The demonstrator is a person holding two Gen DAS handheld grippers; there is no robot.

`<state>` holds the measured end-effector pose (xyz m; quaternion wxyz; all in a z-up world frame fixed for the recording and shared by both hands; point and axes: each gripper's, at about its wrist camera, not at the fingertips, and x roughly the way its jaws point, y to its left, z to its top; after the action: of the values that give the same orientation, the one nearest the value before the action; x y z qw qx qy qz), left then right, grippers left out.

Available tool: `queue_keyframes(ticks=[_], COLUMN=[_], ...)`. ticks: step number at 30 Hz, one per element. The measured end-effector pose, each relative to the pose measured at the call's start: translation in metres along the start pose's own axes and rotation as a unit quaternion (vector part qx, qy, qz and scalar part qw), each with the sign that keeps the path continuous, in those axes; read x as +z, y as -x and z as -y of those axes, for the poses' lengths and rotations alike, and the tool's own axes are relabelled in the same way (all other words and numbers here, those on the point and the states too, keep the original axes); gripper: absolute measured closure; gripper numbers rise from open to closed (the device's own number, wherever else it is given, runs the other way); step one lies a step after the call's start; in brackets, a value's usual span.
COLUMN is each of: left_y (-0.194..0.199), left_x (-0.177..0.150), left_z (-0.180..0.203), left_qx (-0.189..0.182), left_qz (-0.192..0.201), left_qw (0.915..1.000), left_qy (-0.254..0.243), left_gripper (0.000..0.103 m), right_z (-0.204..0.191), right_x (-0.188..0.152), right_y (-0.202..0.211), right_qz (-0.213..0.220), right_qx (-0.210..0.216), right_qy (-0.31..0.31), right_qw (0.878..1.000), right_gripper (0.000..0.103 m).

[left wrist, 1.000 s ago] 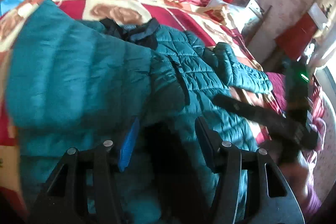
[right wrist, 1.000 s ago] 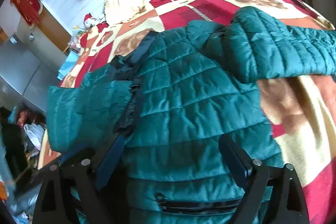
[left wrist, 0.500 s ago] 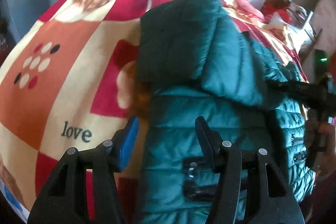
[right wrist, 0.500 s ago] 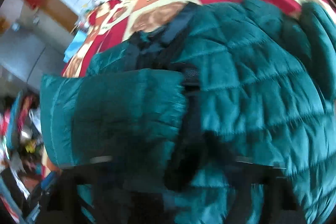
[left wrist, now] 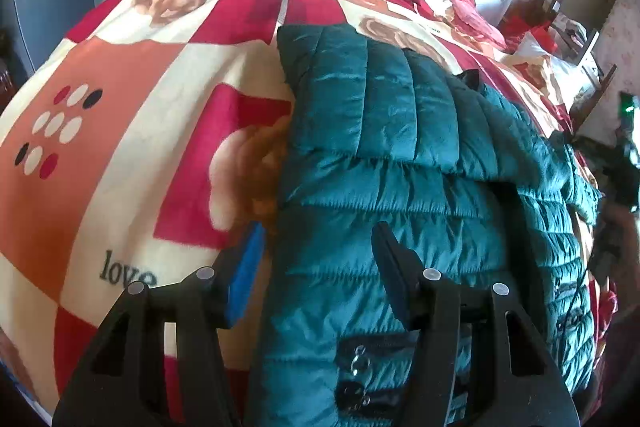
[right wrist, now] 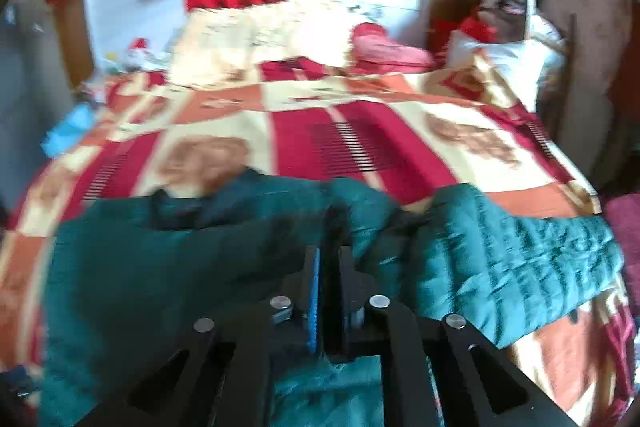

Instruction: Fold large clothes

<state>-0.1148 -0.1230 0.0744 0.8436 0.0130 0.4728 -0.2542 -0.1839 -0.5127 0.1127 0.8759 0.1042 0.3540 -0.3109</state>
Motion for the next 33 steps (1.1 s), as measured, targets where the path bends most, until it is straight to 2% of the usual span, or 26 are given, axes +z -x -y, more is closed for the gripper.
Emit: queue_keyframes(ticks=[3, 5, 7, 9, 10, 11, 14, 17, 19, 21, 23, 27, 30, 33], left_y=[-0.001, -0.003, -0.006, -0.011, -0.013, -0.016, -0.028, -0.044, -0.056, -0.068, -0.075, -0.083, -0.085, -0.086], left_x=[0.010, 0.018, 0.027, 0.037, 0.042, 0.046, 0.056, 0.064, 0.067, 0.068, 0.068, 0.066, 0.064, 0.064], left_z=[0.005, 0.008, 0.013, 0.021, 0.025, 0.028, 0.038, 0.048, 0.053, 0.055, 0.055, 0.057, 0.061, 0.061], left_qx=[0.001, 0.004, 0.004, 0.007, 0.010, 0.013, 0.019, 0.035, 0.049, 0.059, 0.063, 0.067, 0.073, 0.075], left_qz=[0.011, 0.016, 0.020, 0.028, 0.031, 0.032, 0.037, 0.034, 0.027, 0.019, 0.020, 0.026, 0.028, 0.026], left_qw=[0.9999, 0.9999, 0.9998, 0.9996, 0.9995, 0.9994, 0.9991, 0.9988, 0.9984, 0.9980, 0.9978, 0.9973, 0.9967, 0.9966], left_qy=[0.003, 0.005, 0.005, 0.001, -0.002, -0.003, -0.001, -0.007, -0.011, -0.011, -0.009, -0.014, -0.020, -0.021], left_gripper=[0.047, 0.047, 0.047, 0.047, 0.047, 0.047, 0.047, 0.047, 0.047, 0.047, 0.047, 0.045, 0.044, 0.044], right_z=[0.009, 0.015, 0.021, 0.026, 0.026, 0.025, 0.011, -0.011, -0.024, -0.037, -0.047, -0.049, -0.045, -0.044], right_x=[-0.003, -0.005, -0.006, -0.009, -0.011, -0.013, -0.021, -0.027, -0.030, -0.033, -0.035, -0.031, -0.027, -0.023], right_y=[-0.031, -0.048, -0.045, -0.028, -0.019, -0.009, 0.012, 0.007, -0.002, -0.012, -0.028, -0.062, -0.082, -0.081], right_qz=[-0.019, -0.050, -0.055, -0.043, -0.042, -0.040, -0.037, -0.065, -0.077, -0.079, -0.077, -0.085, -0.092, -0.093], right_qx=[0.008, 0.014, 0.035, 0.060, 0.075, 0.094, 0.126, 0.164, 0.175, 0.159, 0.121, 0.066, 0.051, 0.042], right_qy=[-0.025, -0.042, -0.060, -0.071, -0.067, -0.065, -0.038, -0.011, 0.003, 0.030, 0.058, 0.079, 0.076, 0.078], right_qw=[0.999, 0.998, 0.996, 0.995, 0.994, 0.993, 0.991, 0.984, 0.982, 0.984, 0.988, 0.991, 0.992, 0.992], right_gripper=[0.098, 0.098, 0.096, 0.078, 0.052, 0.038, 0.037, 0.038, 0.043, 0.044, 0.044, 0.044, 0.044, 0.044])
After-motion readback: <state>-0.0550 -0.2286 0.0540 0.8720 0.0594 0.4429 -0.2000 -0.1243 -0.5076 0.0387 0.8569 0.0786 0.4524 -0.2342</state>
